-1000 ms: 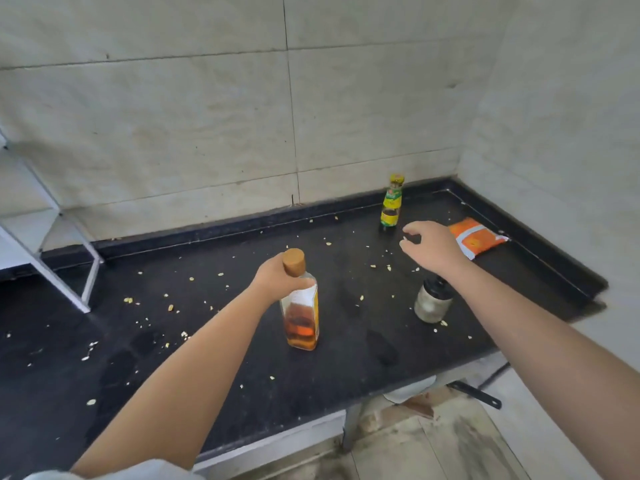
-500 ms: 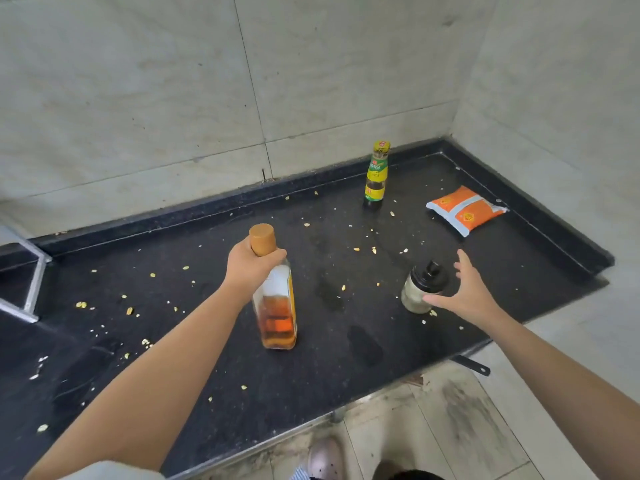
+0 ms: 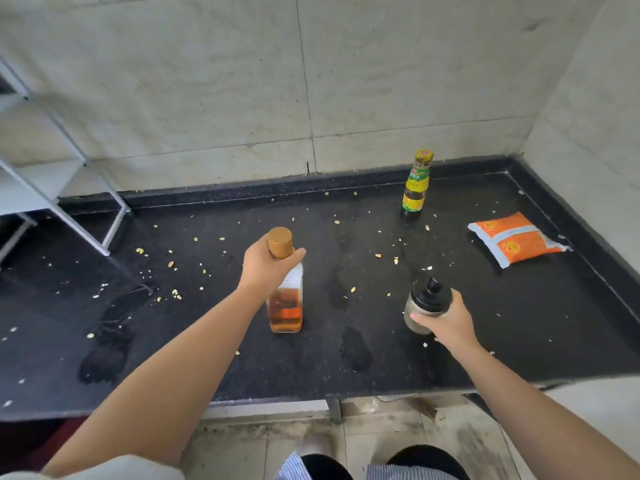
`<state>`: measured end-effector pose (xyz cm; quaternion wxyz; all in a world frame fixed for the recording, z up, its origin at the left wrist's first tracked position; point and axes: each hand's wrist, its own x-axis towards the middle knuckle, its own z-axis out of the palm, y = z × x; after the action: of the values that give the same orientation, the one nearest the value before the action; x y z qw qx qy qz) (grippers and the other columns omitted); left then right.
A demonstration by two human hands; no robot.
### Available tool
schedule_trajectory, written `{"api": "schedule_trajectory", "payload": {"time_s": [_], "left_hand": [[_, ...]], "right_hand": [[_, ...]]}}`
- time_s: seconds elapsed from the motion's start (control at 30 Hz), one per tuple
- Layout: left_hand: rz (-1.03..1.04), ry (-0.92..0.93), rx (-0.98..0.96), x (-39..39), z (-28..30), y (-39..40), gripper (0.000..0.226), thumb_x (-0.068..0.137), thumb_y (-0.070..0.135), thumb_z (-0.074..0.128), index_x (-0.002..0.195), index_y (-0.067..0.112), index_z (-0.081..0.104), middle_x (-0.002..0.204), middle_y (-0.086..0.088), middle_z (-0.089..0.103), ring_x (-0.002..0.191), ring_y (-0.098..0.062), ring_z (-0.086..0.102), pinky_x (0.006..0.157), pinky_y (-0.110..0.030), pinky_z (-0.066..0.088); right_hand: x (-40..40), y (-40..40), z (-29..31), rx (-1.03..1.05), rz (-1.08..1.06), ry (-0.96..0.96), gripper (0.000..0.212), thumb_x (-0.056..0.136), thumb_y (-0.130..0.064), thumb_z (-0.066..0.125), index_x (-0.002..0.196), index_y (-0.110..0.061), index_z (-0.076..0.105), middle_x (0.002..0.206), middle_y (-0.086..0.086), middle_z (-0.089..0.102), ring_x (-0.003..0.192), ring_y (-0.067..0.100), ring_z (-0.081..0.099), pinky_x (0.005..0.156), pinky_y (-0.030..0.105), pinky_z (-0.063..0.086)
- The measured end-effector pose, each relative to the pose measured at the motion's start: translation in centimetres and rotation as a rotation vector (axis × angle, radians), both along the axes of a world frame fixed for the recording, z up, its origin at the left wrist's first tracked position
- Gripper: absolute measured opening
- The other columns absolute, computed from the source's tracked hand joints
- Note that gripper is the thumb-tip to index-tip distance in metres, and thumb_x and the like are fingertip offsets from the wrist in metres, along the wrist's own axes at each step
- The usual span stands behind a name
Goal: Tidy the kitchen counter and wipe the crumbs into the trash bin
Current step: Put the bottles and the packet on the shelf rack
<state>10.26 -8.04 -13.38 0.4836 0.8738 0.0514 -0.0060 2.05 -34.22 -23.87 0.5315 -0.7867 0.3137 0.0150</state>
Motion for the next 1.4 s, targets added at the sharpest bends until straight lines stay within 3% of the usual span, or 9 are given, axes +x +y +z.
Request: {"api": "schedule_trajectory", "payload": {"time_s": [0.13, 0.33, 0.47, 0.63, 0.9, 1.0, 1.13, 1.4], "left_hand": [[0.13, -0.026, -0.072, -1.9, 0.5, 1.2, 0.026, 0.079, 0.017, 0.073, 0.068, 0.024, 0.051, 0.071, 0.013, 0.055, 0.066, 0.001, 0.051, 0.063, -0.012, 0.04], [0.253, -0.121, -0.111, -3.8, 3.0, 3.7, 0.025, 0.079, 0.016, 0.073, 0.068, 0.024, 0.052, 0.07, 0.013, 0.056, 0.069, -0.006, 0.053, 0.064, -0.011, 0.041], [0.421, -0.235, -0.2, -5.5, 6.5, 8.5, 0.016, 0.08, 0.017, 0.072, 0.076, 0.015, 0.056, 0.07, 0.011, 0.057, 0.065, -0.002, 0.052, 0.063, -0.018, 0.042], [0.654, -0.381, -0.364, -6.9, 10.7, 17.8, 0.027, 0.082, 0.017, 0.07, 0.067, 0.019, 0.047, 0.066, 0.004, 0.051, 0.061, -0.007, 0.048, 0.058, -0.019, 0.039], [0.682, -0.554, -0.313, -8.1, 18.4, 34.8, 0.027, 0.081, 0.014, 0.069, 0.067, 0.018, 0.047, 0.065, 0.003, 0.049, 0.059, -0.009, 0.045, 0.056, -0.019, 0.037], [0.691, -0.618, -0.286, -7.5, 21.4, 40.2, 0.028, 0.081, 0.014, 0.068, 0.066, 0.019, 0.046, 0.065, 0.003, 0.048, 0.06, -0.01, 0.045, 0.058, -0.021, 0.04], [0.672, -0.699, -0.262, -5.2, 25.1, 44.9, 0.033, 0.081, 0.013, 0.068, 0.063, 0.02, 0.041, 0.064, 0.002, 0.045, 0.059, -0.01, 0.042, 0.057, -0.021, 0.038], [0.58, -0.934, -0.228, 1.9, 33.4, 50.2, 0.03, 0.08, 0.014, 0.069, 0.064, 0.02, 0.044, 0.062, 0.004, 0.045, 0.059, -0.009, 0.042, 0.057, -0.02, 0.039]], "right_hand": [[1.6, 1.5, 1.6, 0.015, 0.141, -0.081, 0.072, 0.068, -0.004, 0.079, 0.13, -0.01, 0.042, 0.125, 0.01, 0.056, 0.114, 0.027, 0.052, 0.095, 0.035, 0.041], [5.2, 7.7, 6.5, 0.033, 0.358, -0.205, 0.068, 0.064, -0.005, 0.081, 0.123, -0.01, 0.047, 0.12, 0.009, 0.059, 0.115, 0.027, 0.053, 0.094, 0.032, 0.041], [7.2, 15.8, 12.1, 0.1, 0.537, -0.353, 0.067, 0.065, -0.004, 0.081, 0.122, -0.01, 0.048, 0.114, 0.004, 0.058, 0.102, 0.018, 0.051, 0.086, 0.027, 0.039], [8.3, 27.6, 17.8, 0.209, 0.659, -0.519, 0.064, 0.066, -0.003, 0.079, 0.121, -0.014, 0.047, 0.111, 0.0, 0.056, 0.105, 0.018, 0.052, 0.089, 0.032, 0.043], [10.0, 44.8, 26.3, 0.294, 0.694, -0.704, 0.062, 0.063, -0.01, 0.08, 0.118, -0.009, 0.051, 0.108, 0.006, 0.062, 0.1, 0.022, 0.058, 0.076, 0.026, 0.045], [10.6, 49.1, 30.4, 0.281, 0.68, -0.788, 0.05, 0.067, -0.006, 0.078, 0.11, -0.012, 0.053, 0.097, -0.003, 0.06, 0.088, 0.012, 0.057, 0.069, 0.019, 0.044], [11.8, 52.8, 35.3, 0.226, 0.686, -0.858, 0.048, 0.066, -0.011, 0.08, 0.108, -0.017, 0.056, 0.096, -0.004, 0.062, 0.09, 0.015, 0.058, 0.079, 0.028, 0.045], [19.2, 58.1, 44.1, 0.176, 0.649, -1.069, 0.061, 0.066, -0.012, 0.081, 0.118, -0.012, 0.05, 0.103, -0.002, 0.058, 0.094, 0.015, 0.055, 0.08, 0.026, 0.041]]}}
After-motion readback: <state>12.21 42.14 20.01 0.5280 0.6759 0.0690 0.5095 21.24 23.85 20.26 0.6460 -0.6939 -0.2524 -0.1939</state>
